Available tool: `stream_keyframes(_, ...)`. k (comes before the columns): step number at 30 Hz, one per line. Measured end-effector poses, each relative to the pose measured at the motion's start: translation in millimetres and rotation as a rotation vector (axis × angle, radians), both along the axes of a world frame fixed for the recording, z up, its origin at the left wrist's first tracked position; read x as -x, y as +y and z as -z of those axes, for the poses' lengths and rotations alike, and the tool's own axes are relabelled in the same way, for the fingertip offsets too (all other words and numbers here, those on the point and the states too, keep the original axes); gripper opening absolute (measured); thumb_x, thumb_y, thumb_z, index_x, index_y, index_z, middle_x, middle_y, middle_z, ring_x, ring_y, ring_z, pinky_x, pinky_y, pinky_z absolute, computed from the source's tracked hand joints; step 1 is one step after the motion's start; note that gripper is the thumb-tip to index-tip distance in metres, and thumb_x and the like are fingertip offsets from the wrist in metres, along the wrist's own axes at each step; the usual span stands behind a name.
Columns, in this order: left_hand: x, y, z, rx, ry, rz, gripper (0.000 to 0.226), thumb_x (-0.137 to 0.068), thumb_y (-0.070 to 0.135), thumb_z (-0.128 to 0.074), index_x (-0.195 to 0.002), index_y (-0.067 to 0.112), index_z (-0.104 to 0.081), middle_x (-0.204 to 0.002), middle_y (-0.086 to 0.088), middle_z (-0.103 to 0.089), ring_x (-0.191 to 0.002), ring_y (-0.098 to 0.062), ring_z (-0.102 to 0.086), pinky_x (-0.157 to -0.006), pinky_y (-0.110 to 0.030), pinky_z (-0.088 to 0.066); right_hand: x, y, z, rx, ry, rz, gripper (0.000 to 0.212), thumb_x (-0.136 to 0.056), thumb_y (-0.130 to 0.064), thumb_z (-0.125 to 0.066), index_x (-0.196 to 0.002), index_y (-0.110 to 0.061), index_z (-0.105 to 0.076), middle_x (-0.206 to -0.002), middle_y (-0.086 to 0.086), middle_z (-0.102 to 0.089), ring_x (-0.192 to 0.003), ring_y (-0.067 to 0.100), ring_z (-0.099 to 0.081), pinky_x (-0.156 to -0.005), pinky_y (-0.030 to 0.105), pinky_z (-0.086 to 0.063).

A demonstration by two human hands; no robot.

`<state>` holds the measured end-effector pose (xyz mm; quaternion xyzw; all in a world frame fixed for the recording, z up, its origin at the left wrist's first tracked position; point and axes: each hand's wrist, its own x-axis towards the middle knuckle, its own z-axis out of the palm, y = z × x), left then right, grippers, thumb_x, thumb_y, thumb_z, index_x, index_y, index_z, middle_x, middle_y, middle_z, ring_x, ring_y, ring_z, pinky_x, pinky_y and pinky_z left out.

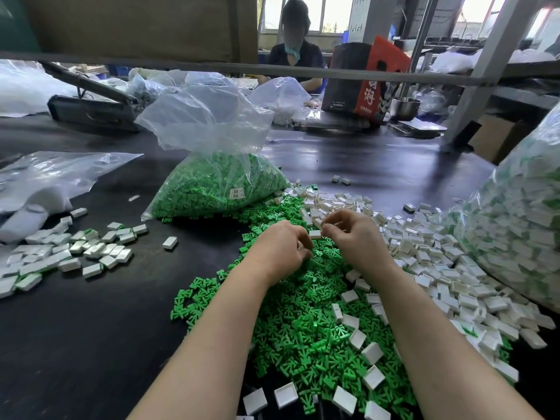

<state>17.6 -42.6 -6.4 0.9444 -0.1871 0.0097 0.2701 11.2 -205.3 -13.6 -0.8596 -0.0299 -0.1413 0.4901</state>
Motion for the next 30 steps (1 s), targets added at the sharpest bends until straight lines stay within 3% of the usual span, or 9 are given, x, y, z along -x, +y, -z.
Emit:
stream_keyframes(4, 0.0, 0.3, 0.4, 0.027, -0.009, -0.068, 0.017, -0.085, 0.033, -0.072, -0.095, 0.02, -0.073, -0.098, -0.001, -0.066, -0.091, -0.016, -0.061, -0.088, -0.033, -0.05, -0.1, -2.2, 0.4, -0.019, -0.006, 0.016, 0.004, -0.09, -0.014, -0.068, -0.09, -0.014, -0.071, -0.078, 0.001, -0.066, -0.069, 0.012, -0.058, -0.061, 0.023, -0.05)
stream_keyframes(7, -0.8, 0.4, 1.2, 0.05, -0.01, -0.119, 0.02, -0.083, 0.037, -0.074, -0.092, 0.018, -0.073, -0.091, 0.002, -0.068, -0.088, -0.015, -0.062, -0.084, -0.031, -0.051, 1.7, -1.0, 0.1, -0.045, -0.001, 0.012, 0.007, -0.09, -0.011, -0.068, -0.093, -0.015, -0.073, -0.077, 0.0, -0.065, -0.069, 0.011, -0.058, -0.058, 0.017, -0.049)
stream_keyframes(11, -1.8, 0.0, 1.4, 0.07, -0.006, -0.193, 0.021, -0.081, 0.038, -0.076, -0.083, 0.018, -0.072, -0.085, 0.003, -0.07, -0.085, -0.015, -0.064, -0.08, -0.033, -0.052, 2.6, 0.3, -0.9, -0.069, 0.01, -0.001, 0.012, -0.09, -0.009, -0.068, -0.097, -0.016, -0.075, -0.079, 0.001, -0.066, -0.066, 0.013, -0.056, -0.056, 0.024, -0.048)
stream_keyframes(13, -2.7, -0.2, 2.7, 0.068, -0.008, -0.218, 0.022, -0.083, 0.038, -0.074, -0.081, 0.016, -0.07, -0.086, 0.002, -0.071, -0.086, -0.017, -0.064, -0.081, -0.036, -0.052, 3.4, 0.8, -1.3, -0.077, 0.008, -0.016, 0.012, -0.09, -0.009, -0.067, -0.094, -0.017, -0.075, -0.078, 0.0, -0.065, -0.06, 0.012, -0.05, -0.049, 0.02, -0.042)
stream_keyframes(16, -2.1, -1.6, 4.5, 0.036, -0.042, -0.235, 0.025, -0.089, 0.039, -0.066, -0.095, 0.015, -0.063, -0.092, -0.001, -0.067, -0.093, -0.024, -0.062, -0.08, -0.035, -0.049, 4.4, 1.9, -1.6, -0.085, 0.011, -0.036, 0.014, -0.09, -0.007, -0.066, -0.093, -0.017, -0.075, -0.077, 0.0, -0.064, -0.053, 0.009, -0.043, -0.044, 0.017, -0.035)
stream_keyframes(19, -1.7, -3.7, 6.6, -0.009, -0.064, -0.197, 0.029, -0.093, 0.036, -0.059, -0.117, 0.018, -0.06, -0.111, -0.005, -0.063, -0.106, -0.026, -0.058, -0.087, -0.034, -0.046, 4.9, 2.3, -1.4, -0.089, 0.022, -0.052, 0.014, -0.091, -0.006, -0.065, -0.094, -0.016, -0.075, -0.075, -0.002, -0.063, -0.052, 0.009, -0.042, -0.044, 0.017, -0.035)
stream_keyframes(24, -2.0, -4.0, 7.0, -0.01, -0.08, -0.17, 0.016, -0.091, 0.032, -0.063, -0.102, 0.02, -0.064, -0.094, 0.001, -0.052, -0.096, -0.022, -0.057, -0.075, -0.028, -0.039, 5.4, 1.5, -1.2, -0.099, 0.031, -0.069, 0.014, -0.091, -0.006, -0.064, -0.096, -0.015, -0.074, -0.077, 0.0, -0.064, -0.052, 0.007, -0.042, -0.044, 0.017, -0.036)
stream_keyframes(30, -1.4, -2.8, 6.0, -0.045, -0.122, -0.086, 0.016, -0.09, 0.035, -0.065, -0.099, 0.022, -0.064, -0.097, 0.003, -0.047, -0.099, -0.019, -0.052, -0.087, -0.034, -0.044, 4.8, 1.7, -0.3, -0.097, 0.024, -0.064, 0.013, -0.091, -0.007, -0.065, -0.095, -0.015, -0.074, -0.073, -0.001, -0.063, -0.042, -0.001, -0.038, -0.041, 0.014, -0.033)
